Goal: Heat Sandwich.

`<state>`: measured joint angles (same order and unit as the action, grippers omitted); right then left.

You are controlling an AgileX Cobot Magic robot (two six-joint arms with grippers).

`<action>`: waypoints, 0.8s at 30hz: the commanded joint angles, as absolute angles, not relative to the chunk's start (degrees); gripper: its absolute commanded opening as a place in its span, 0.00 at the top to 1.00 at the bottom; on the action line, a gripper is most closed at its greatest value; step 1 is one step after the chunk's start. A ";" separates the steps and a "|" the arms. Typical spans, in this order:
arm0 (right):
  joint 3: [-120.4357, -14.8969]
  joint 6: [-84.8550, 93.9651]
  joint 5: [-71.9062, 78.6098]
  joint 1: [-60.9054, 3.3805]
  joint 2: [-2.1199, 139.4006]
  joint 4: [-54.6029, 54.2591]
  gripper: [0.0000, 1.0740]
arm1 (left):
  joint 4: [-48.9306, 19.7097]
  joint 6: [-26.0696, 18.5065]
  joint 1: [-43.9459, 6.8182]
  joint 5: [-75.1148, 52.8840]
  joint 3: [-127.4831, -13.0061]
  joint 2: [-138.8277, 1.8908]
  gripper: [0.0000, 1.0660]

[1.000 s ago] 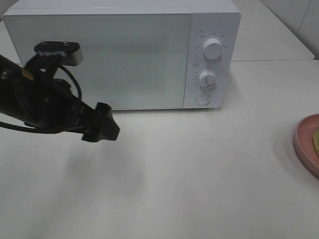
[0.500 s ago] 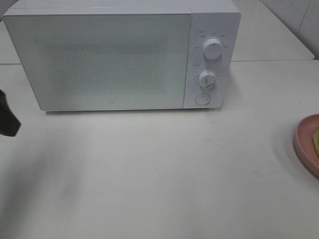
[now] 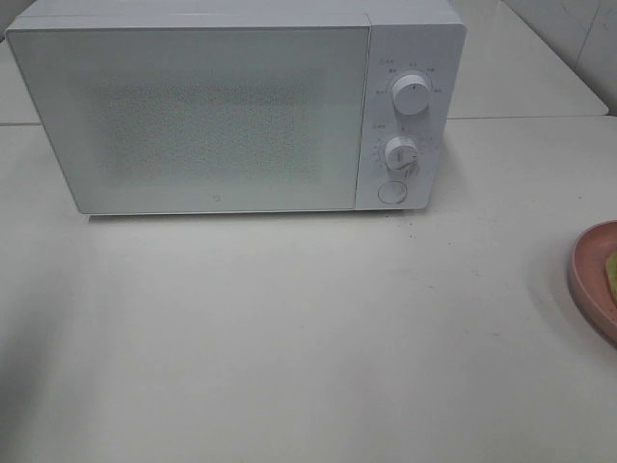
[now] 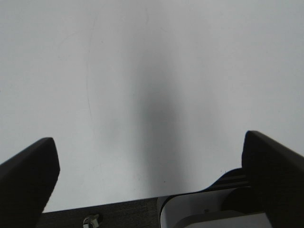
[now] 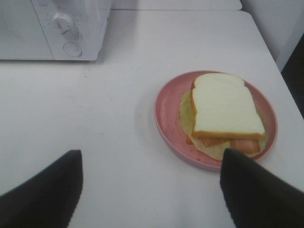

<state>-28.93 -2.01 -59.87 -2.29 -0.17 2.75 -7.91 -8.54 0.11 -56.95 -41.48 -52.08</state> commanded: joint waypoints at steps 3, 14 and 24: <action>-28.88 -1.89 -59.47 -2.01 -1.78 2.52 0.29 | -7.05 -8.19 0.34 -58.21 -35.70 -43.72 0.05; -28.88 -1.89 -59.47 -2.01 -1.78 2.52 0.29 | -6.02 -7.96 0.34 -59.13 -28.48 -25.90 0.05; -28.88 -1.89 -59.47 -2.01 -1.78 2.52 0.29 | -5.33 -6.82 0.34 -59.07 -28.48 -9.17 0.05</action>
<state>-28.93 -2.01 -59.87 -2.29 -0.17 2.75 -5.50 -7.45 0.11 -59.82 -28.71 -11.06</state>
